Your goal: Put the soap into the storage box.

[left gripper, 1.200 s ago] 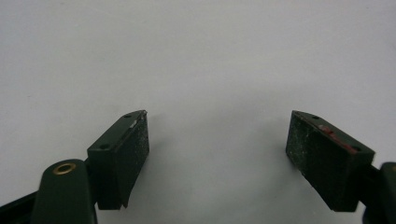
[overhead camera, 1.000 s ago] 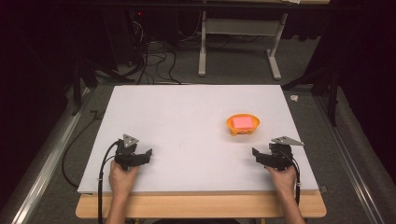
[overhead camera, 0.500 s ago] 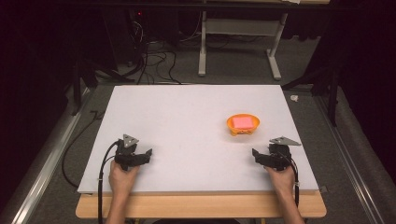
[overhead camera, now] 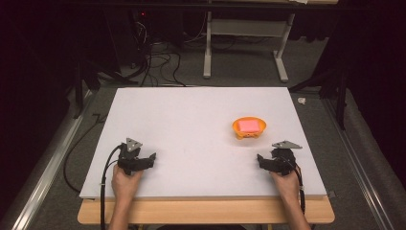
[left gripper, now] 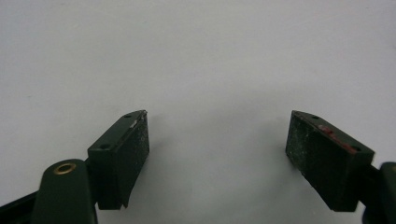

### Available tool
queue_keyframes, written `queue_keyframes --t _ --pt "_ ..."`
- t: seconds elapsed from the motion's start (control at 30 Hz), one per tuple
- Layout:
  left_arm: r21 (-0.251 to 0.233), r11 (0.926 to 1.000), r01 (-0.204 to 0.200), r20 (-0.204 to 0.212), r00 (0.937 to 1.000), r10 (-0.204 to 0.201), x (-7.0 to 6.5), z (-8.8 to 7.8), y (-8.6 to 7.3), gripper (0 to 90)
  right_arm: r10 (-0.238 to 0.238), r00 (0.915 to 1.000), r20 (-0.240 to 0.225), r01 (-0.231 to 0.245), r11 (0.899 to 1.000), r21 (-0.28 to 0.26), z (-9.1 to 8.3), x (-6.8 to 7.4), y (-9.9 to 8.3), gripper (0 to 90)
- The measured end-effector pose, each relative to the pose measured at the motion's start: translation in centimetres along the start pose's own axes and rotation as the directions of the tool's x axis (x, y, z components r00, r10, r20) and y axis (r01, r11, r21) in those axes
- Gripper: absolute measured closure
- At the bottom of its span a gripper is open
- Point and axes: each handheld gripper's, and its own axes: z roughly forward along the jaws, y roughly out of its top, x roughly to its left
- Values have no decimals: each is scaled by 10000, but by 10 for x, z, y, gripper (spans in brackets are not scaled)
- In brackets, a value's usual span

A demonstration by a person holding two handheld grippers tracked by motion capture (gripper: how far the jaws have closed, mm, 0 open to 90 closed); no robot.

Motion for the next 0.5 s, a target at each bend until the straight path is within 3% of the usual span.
queue_keyframes --t 0.5 --pt "-19 10000 27 -12 10000 -27 0 0 0 218 17 10000 -21 -17 10000 -1 0 0 -1 228"
